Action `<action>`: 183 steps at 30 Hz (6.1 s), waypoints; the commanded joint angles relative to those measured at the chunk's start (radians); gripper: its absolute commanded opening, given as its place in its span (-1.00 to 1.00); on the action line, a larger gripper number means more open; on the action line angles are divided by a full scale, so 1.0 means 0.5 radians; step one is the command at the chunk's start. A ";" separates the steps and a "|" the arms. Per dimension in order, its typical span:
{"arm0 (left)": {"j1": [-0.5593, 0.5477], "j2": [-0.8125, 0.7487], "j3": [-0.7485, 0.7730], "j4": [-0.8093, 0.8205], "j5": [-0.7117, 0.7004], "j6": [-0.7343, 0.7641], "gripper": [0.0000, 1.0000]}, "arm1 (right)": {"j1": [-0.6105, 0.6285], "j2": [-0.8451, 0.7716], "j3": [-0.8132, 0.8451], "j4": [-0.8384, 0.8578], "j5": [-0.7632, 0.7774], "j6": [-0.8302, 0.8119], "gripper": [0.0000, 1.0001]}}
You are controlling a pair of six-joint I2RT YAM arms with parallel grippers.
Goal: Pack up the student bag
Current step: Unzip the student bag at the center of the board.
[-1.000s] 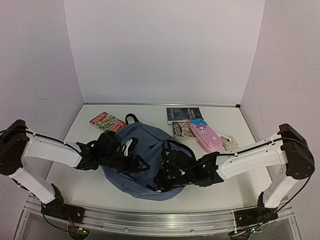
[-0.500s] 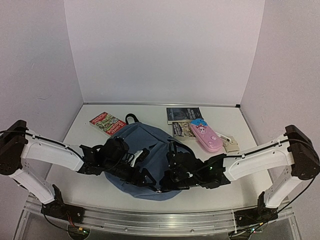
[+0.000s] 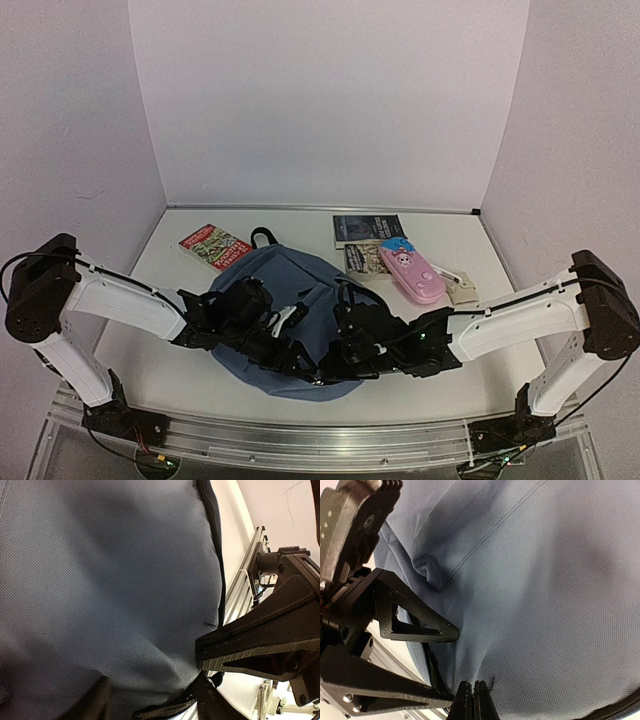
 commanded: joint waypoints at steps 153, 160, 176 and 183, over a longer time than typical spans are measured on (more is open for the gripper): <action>0.444 -0.778 -0.117 -1.390 -1.090 -0.452 -0.30 | -0.215 -0.331 -0.203 -0.186 0.436 -0.033 -1.00; 0.418 -0.541 0.389 -1.433 -1.074 0.064 0.46 | -0.214 -0.301 -0.171 -0.120 0.412 -0.060 -1.00; 0.032 -0.071 0.534 -0.556 -0.071 0.192 0.67 | -0.242 -0.198 -0.192 0.032 0.328 0.003 -1.00; -0.089 0.113 0.615 -0.531 0.015 0.168 0.70 | -0.242 -0.201 -0.245 0.059 0.309 0.044 -1.00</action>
